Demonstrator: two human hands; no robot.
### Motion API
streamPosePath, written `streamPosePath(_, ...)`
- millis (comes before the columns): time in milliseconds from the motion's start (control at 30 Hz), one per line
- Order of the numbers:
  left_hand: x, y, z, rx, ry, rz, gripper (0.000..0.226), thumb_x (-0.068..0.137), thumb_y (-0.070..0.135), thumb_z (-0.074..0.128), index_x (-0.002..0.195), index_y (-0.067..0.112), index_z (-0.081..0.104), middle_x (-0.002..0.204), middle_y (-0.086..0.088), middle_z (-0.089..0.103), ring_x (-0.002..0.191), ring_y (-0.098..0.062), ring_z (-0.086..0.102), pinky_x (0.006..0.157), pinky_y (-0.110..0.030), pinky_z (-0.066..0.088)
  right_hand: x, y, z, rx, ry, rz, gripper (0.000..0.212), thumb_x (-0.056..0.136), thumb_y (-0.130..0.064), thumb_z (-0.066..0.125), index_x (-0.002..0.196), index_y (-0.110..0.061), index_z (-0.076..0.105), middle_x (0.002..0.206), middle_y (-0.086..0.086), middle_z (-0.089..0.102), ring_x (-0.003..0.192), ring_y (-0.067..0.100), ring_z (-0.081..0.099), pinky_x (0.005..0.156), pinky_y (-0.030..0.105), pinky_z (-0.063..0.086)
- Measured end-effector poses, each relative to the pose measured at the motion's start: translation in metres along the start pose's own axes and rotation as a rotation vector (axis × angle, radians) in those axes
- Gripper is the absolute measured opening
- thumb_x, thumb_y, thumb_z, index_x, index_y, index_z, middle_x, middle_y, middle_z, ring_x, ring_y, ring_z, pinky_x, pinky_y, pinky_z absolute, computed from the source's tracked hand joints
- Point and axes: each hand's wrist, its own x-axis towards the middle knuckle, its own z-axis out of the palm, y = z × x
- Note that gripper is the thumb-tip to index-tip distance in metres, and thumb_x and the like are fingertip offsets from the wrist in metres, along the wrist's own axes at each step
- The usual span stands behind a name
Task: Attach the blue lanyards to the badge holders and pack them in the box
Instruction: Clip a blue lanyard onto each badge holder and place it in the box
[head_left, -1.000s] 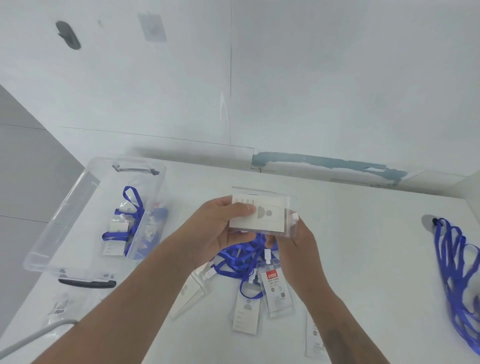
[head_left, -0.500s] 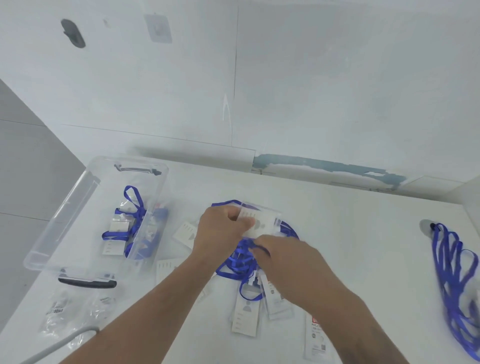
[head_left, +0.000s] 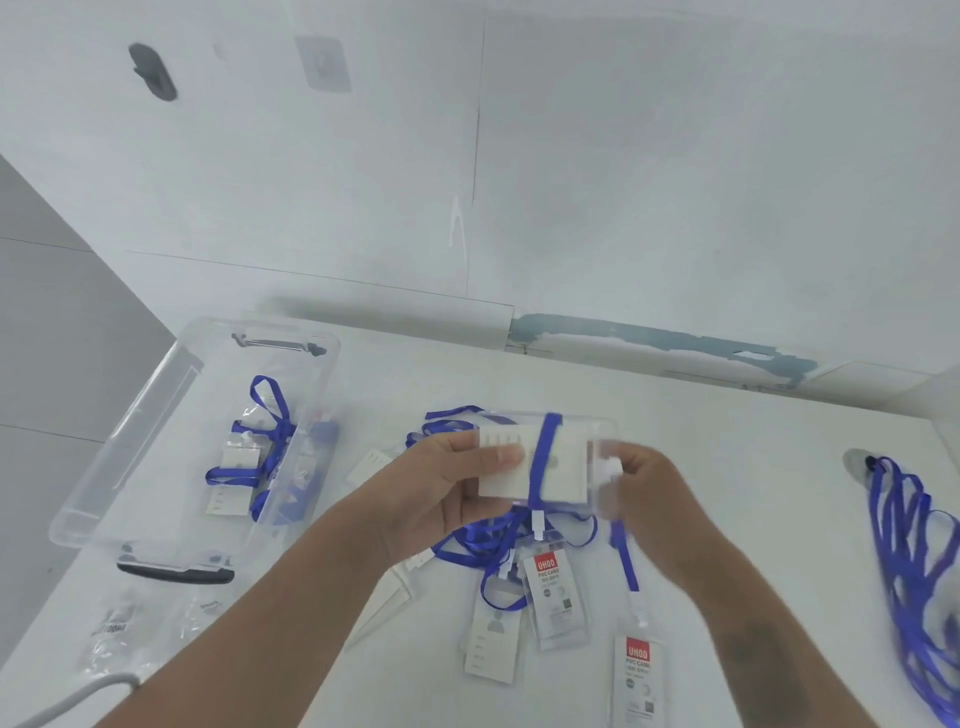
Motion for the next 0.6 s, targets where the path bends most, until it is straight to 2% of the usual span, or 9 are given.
streamPosePath(67,0.007,-0.001,0.0,-0.116,0.048,0.032,0.026,0.079,0.015,0.072,0.103,0.006,0.075,0.114,-0.019,0.07,0.087,-0.022,0.067,0.062,-0.022,0.059,-0.008,0.014,0.017,0.009,0.044,0.01,0.038,0.088,-0.006,0.063,0.055,-0.025,0.069,0.048,-0.005,0.052,0.053,0.017,0.033,0.053,0.026,0.029)
streamPosePath(100,0.011,-0.001,0.001,-0.152,0.09,0.048,0.026,0.08,0.015,0.072,0.104,0.006,0.073,0.112,-0.018,0.071,0.083,-0.021,0.068,0.061,-0.021,0.058,-0.013,0.016,0.026,0.004,0.042,-0.011,0.036,0.092,-0.013,0.062,0.059,-0.028,0.068,0.048,-0.009,0.05,0.051,0.015,0.033,0.051,0.022,0.03)
streamPosePath(167,0.016,-0.003,0.003,-0.134,0.198,0.075,0.022,0.085,0.012,0.071,0.105,0.004,0.072,0.108,-0.016,0.073,0.081,-0.02,0.071,0.063,-0.022,0.059,-0.024,0.016,0.04,-0.026,0.023,-0.053,0.019,0.095,-0.023,0.06,0.089,-0.037,0.071,0.056,-0.014,0.06,0.049,0.006,0.047,0.052,0.012,0.038)
streamPosePath(233,0.02,-0.008,0.002,0.001,0.349,0.103,0.016,0.087,0.011,0.072,0.101,0.006,0.074,0.103,-0.013,0.076,0.085,-0.022,0.075,0.072,-0.027,0.06,-0.03,0.018,0.046,-0.203,-0.002,-0.104,0.016,0.098,-0.029,0.056,0.107,-0.034,0.068,0.068,-0.016,0.066,0.06,0.002,0.056,0.059,0.012,0.044)
streamPosePath(333,0.023,-0.013,-0.003,0.34,0.538,0.16,0.006,0.085,0.016,0.075,0.088,0.012,0.078,0.087,-0.008,0.078,0.082,-0.024,0.076,0.082,-0.038,0.061,-0.034,0.011,0.04,-0.661,-0.026,-0.226,0.022,0.1,-0.037,0.048,0.111,-0.03,0.066,0.087,-0.016,0.064,0.081,0.0,0.056,0.077,0.017,0.046)
streamPosePath(400,0.021,-0.013,-0.004,0.524,0.512,0.17,0.005,0.084,0.018,0.076,0.083,0.014,0.077,0.082,-0.008,0.077,0.079,-0.025,0.075,0.081,-0.042,0.061,-0.032,-0.001,0.029,-0.777,-0.02,-0.291,0.022,0.098,-0.039,0.048,0.11,-0.038,0.067,0.095,-0.021,0.064,0.089,-0.003,0.057,0.082,0.018,0.045)
streamPosePath(467,0.018,-0.011,-0.004,0.623,0.428,0.127,0.006,0.085,0.018,0.076,0.08,0.021,0.076,0.078,0.0,0.077,0.076,-0.019,0.075,0.08,-0.039,0.061,-0.027,-0.012,0.014,-0.8,0.002,-0.356,0.016,0.093,-0.041,0.056,0.102,-0.044,0.069,0.094,-0.03,0.065,0.09,-0.008,0.057,0.081,0.015,0.045)
streamPosePath(533,0.013,-0.007,-0.004,0.684,0.312,0.051,0.008,0.085,0.018,0.076,0.08,0.025,0.075,0.079,0.004,0.077,0.078,-0.015,0.075,0.081,-0.035,0.061,-0.019,-0.024,0.0,-0.724,-0.009,-0.355,0.009,0.087,-0.039,0.066,0.091,-0.043,0.072,0.088,-0.035,0.065,0.086,-0.011,0.059,0.073,0.009,0.043)
streamPosePath(600,0.007,-0.001,-0.006,0.709,0.159,-0.027,0.004,0.084,0.018,0.076,0.082,0.021,0.077,0.086,0.0,0.078,0.085,-0.017,0.075,0.082,-0.034,0.061,-0.012,-0.035,-0.013,-0.583,-0.05,-0.295,0.008,0.083,-0.032,0.074,0.082,-0.04,0.075,0.083,-0.03,0.069,0.081,-0.008,0.063,0.069,0.01,0.048)
